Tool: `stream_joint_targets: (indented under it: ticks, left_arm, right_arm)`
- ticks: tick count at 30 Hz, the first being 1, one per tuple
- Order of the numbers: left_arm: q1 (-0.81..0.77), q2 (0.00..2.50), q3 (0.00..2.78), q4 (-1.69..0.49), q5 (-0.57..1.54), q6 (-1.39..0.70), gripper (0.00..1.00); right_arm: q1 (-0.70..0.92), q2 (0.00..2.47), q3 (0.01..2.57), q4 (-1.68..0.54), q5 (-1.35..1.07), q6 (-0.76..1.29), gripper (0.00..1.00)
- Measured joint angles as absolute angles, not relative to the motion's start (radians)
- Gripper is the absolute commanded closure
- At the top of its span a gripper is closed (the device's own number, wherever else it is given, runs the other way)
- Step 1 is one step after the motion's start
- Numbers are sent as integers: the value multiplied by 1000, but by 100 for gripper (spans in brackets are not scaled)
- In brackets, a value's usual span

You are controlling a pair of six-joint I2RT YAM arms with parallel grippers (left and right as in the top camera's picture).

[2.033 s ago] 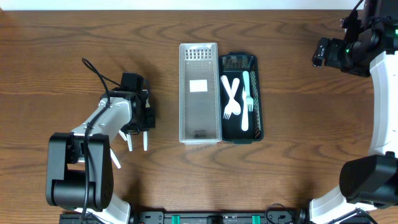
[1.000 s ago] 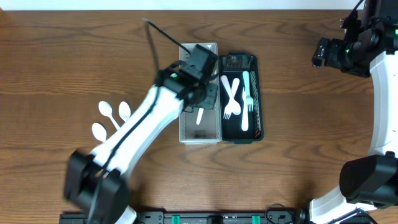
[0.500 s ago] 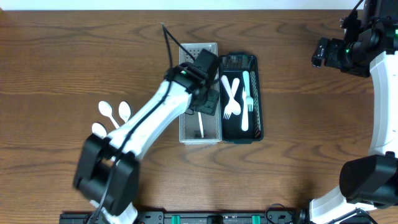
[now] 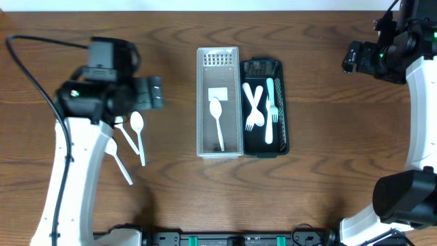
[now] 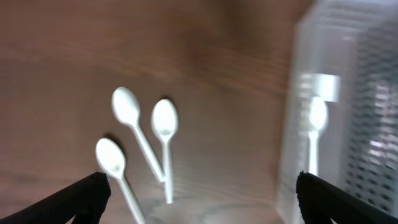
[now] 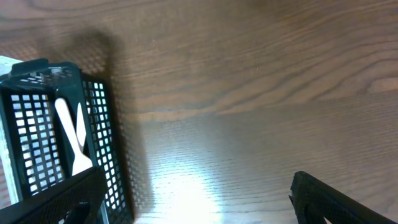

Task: Pack container
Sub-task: 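Carry the spoon with the left gripper and drop it into the clear basket, then return the left gripper to the spoons and grasp a second spoon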

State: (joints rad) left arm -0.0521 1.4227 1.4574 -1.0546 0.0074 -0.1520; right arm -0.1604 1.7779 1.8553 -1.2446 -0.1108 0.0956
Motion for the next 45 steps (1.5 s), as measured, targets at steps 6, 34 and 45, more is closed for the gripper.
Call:
stream_joint_targets:
  ticks: [6,34,45]
  left_arm:
    - [38,1561,1311,-962,59,-152,2]
    - [40,1802,1105,-701,125,-133,2]
    - [39,1865,1108,-702,115,-130,2]
  right_arm:
    - [-160,1778,1855,-1245,-116,96,3]
    - [-160,1778,1855,-1245,-117,95,3]
    - [-160,1778,1855,-1245,-117,95,3]
